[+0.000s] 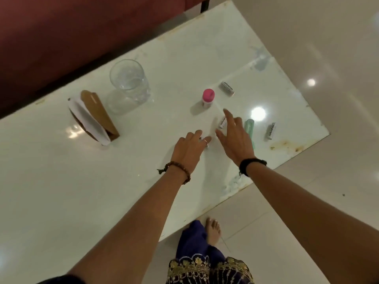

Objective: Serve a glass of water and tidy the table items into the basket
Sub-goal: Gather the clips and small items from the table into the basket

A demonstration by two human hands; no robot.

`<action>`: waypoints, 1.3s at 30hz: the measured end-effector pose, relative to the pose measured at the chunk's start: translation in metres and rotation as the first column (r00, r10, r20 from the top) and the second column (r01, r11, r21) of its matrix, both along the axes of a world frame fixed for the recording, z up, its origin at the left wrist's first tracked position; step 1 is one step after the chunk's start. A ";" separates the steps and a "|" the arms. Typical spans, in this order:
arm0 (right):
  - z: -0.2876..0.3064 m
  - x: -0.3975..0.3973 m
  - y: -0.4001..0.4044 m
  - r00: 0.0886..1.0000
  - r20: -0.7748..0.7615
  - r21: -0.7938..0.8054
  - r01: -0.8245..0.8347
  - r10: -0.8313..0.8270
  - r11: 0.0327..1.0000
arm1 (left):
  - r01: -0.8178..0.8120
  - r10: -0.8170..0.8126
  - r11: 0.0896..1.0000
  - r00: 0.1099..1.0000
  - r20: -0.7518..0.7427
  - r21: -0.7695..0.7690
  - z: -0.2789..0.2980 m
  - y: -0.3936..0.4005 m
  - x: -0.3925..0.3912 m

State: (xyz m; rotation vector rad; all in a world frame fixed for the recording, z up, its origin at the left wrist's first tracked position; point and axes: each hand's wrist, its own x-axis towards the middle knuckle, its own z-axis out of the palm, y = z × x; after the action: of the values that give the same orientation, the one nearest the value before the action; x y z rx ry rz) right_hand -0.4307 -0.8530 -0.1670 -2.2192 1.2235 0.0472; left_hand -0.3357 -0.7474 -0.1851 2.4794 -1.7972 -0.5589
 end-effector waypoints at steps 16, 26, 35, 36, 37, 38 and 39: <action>0.029 0.021 0.098 0.958 0.261 0.317 0.032 -0.120 0.948 | -0.907 0.605 0.419 0.254 -0.755 0.031 0.045 0.104 0.011; 0.062 0.092 0.293 0.908 0.416 0.595 -0.236 -0.044 0.768 | -0.997 0.630 0.005 -0.059 -0.774 0.081 0.081 0.311 0.062; 0.082 0.196 0.540 0.888 0.459 0.744 -0.401 0.028 0.535 | -0.951 0.698 -0.303 -0.180 -0.693 -0.058 0.114 0.568 0.103; 0.086 0.205 0.565 0.881 0.470 0.747 -0.428 0.051 0.510 | -0.943 0.731 -0.316 -0.168 -0.661 -0.109 0.120 0.592 0.108; 0.089 0.215 0.594 0.869 0.486 0.739 -0.465 0.092 0.488 | -0.928 0.762 -0.333 -0.161 -0.627 -0.166 0.126 0.622 0.114; 0.093 0.226 0.623 0.854 0.502 0.723 -0.502 0.139 0.474 | -0.912 0.799 -0.344 -0.159 -0.579 -0.224 0.131 0.650 0.120; 0.097 0.238 0.652 0.837 0.516 0.709 -0.536 0.182 0.458 | -0.898 0.844 -0.344 -0.168 -0.509 -0.275 0.135 0.677 0.125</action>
State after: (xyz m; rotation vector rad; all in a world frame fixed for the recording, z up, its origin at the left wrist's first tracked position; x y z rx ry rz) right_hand -0.1932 -0.2013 -0.0700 -1.4486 0.3074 0.3113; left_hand -0.2103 -0.0702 -0.0504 2.2225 0.5657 0.1174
